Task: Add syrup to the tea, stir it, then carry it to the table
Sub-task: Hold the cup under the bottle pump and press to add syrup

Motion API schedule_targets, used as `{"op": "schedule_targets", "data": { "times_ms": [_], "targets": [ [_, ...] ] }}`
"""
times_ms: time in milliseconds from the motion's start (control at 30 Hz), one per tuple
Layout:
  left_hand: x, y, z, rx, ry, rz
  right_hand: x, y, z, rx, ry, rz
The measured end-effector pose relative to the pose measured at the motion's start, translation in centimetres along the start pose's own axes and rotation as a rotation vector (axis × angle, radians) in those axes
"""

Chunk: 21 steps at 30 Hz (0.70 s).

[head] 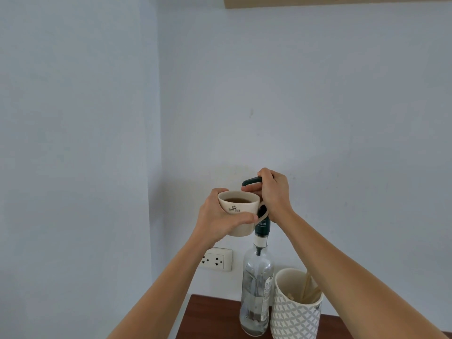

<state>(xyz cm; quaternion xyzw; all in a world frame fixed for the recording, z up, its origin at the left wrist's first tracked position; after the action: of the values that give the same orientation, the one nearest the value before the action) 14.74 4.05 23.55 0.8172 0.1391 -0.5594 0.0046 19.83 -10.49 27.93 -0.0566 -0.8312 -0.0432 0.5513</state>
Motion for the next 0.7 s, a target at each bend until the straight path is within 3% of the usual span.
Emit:
{"op": "schedule_targets", "data": {
  "times_ms": [700],
  "targets": [
    [-1.1, 0.0, 0.1, 0.022, 0.016, 0.005, 0.7, -0.5, 0.2, -0.012, -0.019, 0.002]
  ]
}}
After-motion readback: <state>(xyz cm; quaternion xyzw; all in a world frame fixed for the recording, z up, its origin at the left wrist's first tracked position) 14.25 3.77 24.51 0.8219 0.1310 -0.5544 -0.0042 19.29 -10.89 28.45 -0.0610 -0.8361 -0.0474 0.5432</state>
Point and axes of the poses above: each hand's wrist, its own z-axis away from the middle knuckle, its own y-axis out of the palm, x = y × z, the point moved 4 cm from there along -z, towards the middle knuckle, and after that the axes turned 3 degrees about z, right-handed, at the moved point
